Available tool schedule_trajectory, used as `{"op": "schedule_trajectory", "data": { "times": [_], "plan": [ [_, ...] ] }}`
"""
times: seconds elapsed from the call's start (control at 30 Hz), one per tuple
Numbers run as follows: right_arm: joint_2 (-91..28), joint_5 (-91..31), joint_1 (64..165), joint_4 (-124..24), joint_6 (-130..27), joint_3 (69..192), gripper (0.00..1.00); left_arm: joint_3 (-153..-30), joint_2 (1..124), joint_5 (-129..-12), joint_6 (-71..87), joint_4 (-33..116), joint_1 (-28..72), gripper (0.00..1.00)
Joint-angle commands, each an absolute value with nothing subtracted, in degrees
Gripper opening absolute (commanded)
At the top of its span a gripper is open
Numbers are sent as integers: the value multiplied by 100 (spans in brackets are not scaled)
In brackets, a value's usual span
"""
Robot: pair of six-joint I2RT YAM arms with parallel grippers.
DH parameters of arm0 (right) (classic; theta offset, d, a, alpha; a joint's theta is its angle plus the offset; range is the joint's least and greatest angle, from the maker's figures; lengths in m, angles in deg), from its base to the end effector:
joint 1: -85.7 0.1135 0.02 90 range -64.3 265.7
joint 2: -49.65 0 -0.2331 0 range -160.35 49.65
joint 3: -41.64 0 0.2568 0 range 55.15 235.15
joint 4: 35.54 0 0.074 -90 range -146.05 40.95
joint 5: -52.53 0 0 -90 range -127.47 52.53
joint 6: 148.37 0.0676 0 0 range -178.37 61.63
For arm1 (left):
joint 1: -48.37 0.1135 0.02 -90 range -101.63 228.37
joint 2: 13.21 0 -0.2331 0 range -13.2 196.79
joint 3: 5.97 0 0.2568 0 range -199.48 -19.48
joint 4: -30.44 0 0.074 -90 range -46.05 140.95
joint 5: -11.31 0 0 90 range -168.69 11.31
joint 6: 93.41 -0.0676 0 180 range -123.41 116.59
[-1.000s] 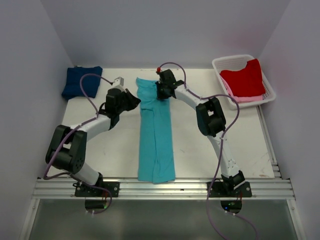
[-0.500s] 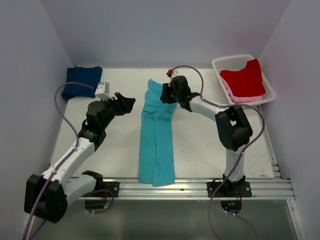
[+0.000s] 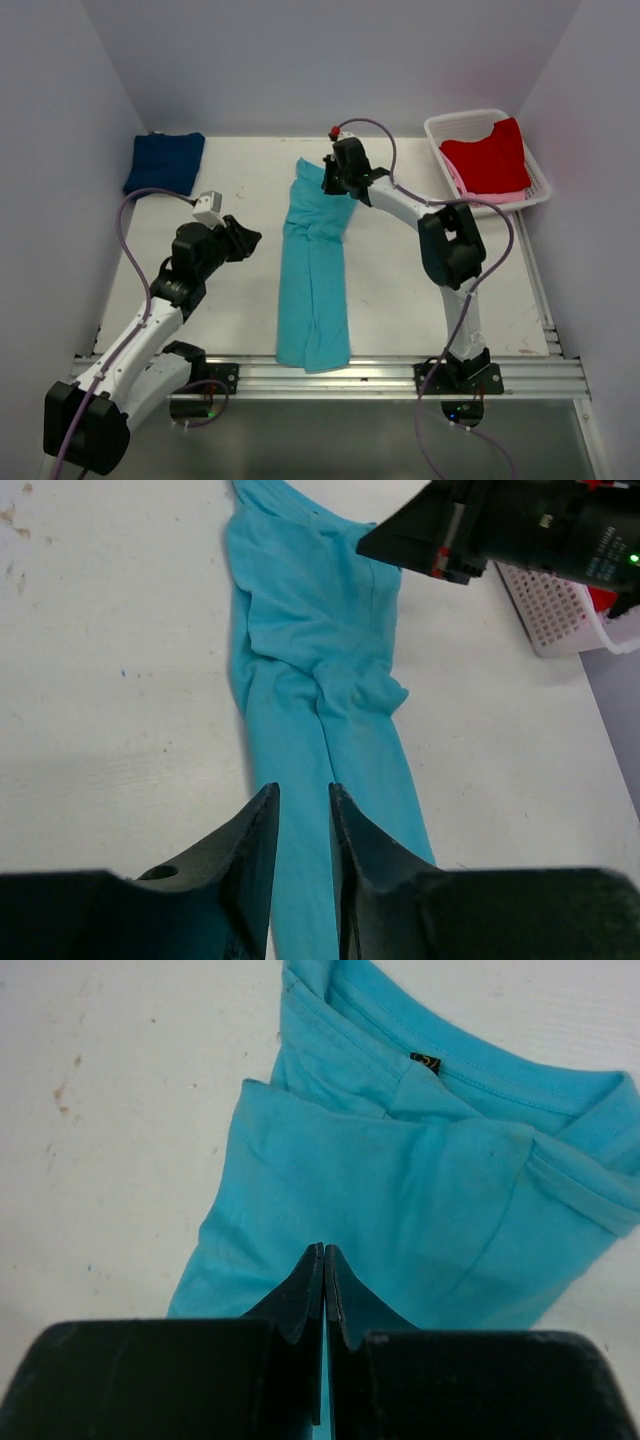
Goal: Fold and stack the t-shirts
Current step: Fold the tshirt
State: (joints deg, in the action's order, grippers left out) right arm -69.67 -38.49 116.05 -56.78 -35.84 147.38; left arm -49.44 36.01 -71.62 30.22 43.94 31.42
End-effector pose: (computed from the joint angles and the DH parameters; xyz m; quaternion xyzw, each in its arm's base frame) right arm 0.4321 0.2516 0.1756 -0.0563 0.8845 0.1991 0.4182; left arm 0.2429 -0.0827 0.2178 -0.0827 0.8104 -0.2923 0.5010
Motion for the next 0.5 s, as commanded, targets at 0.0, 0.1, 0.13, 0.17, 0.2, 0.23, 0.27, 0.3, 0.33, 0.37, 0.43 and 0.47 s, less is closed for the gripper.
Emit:
{"op": "schedule_trajectory", "data": {
  "times": [0.0,0.1,0.13,0.17,0.2,0.23,0.27,0.3,0.33,0.37,0.43,0.47],
  "plan": [
    [-7663,-3976,11611,-6854,-3560,15919,0,-4928,3566,-6884,2990,4254,3123,28],
    [-8042,-3949,11611,-7032,-3517,16466,0,-4945,3479,-6911,2982,4342,3132,22],
    [-8051,-3976,11620,-7006,-3482,16501,0,-4946,3444,-6928,2982,4368,3132,22],
    [-8069,-4063,11620,-7006,-3464,16493,0,-4954,3382,-6954,2982,4377,3132,21],
    [-8078,-4116,11620,-7014,-3455,16475,0,-4963,3364,-6963,2990,4377,3132,21],
    [-8086,-4177,11612,-7041,-3411,16458,0,-4972,3347,-6929,2990,4377,3132,21],
    [-8113,-4291,11611,-7076,-3402,16458,0,-4972,3312,-6885,3025,4377,3132,21],
    [-8139,-4353,11611,-7180,-3402,16475,0,-4998,3294,-6850,3043,4377,3132,21],
    [-8183,-4397,11620,-7251,-3376,16536,0,-4998,3294,-6762,3061,4377,3132,21],
    [-8287,-4485,11620,-7417,-3358,16589,0,-5007,3285,-6718,3096,4377,3132,19],
    [-8428,-4573,11620,-7611,-3280,16790,0,-5042,3250,-6604,3148,4377,3132,17],
    [-8490,-4591,11620,-7734,-3262,16853,0,-5077,3250,-6594,3166,4578,3123,15]
  ]
}}
